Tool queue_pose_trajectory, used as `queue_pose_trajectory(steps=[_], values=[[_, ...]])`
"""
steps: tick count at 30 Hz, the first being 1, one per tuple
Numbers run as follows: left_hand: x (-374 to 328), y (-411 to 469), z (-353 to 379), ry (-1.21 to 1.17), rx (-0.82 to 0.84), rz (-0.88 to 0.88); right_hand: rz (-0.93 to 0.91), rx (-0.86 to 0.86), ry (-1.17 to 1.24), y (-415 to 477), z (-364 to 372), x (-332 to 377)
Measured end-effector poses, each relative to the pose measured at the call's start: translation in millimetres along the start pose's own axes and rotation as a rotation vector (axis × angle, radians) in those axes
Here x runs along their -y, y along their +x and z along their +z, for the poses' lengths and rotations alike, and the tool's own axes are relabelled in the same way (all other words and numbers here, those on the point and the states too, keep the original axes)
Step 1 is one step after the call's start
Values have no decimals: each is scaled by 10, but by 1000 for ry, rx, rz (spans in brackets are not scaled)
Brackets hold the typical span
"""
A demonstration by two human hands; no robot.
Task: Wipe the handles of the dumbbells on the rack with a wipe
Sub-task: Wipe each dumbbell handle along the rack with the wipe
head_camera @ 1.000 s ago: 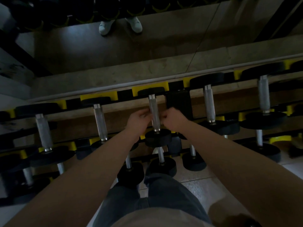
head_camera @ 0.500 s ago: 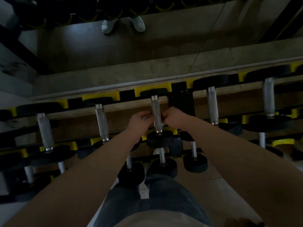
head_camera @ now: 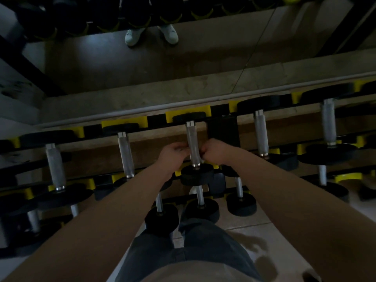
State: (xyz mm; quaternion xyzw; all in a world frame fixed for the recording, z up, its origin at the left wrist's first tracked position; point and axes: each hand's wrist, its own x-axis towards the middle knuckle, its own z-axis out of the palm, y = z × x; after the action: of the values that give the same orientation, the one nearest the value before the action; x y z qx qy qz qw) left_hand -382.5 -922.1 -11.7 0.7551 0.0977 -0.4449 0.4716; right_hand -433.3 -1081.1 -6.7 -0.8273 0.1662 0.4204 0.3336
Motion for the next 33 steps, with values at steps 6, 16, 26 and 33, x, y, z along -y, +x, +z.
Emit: queue_pose_trajectory(steps=[6, 16, 26, 33], values=[[-51, -38, 26, 39, -38, 51, 3, -450, 507, -131, 60, -15], [-39, -12, -157, -52, 51, 69, -79, -385, 943, -158, 347, 170], [-282, 255, 12, -132, -186, 62, -27, -472, 570, -232, 356, 123], [211, 89, 1, 369, 12, -54, -35, -424, 449, -193, 569, 105]])
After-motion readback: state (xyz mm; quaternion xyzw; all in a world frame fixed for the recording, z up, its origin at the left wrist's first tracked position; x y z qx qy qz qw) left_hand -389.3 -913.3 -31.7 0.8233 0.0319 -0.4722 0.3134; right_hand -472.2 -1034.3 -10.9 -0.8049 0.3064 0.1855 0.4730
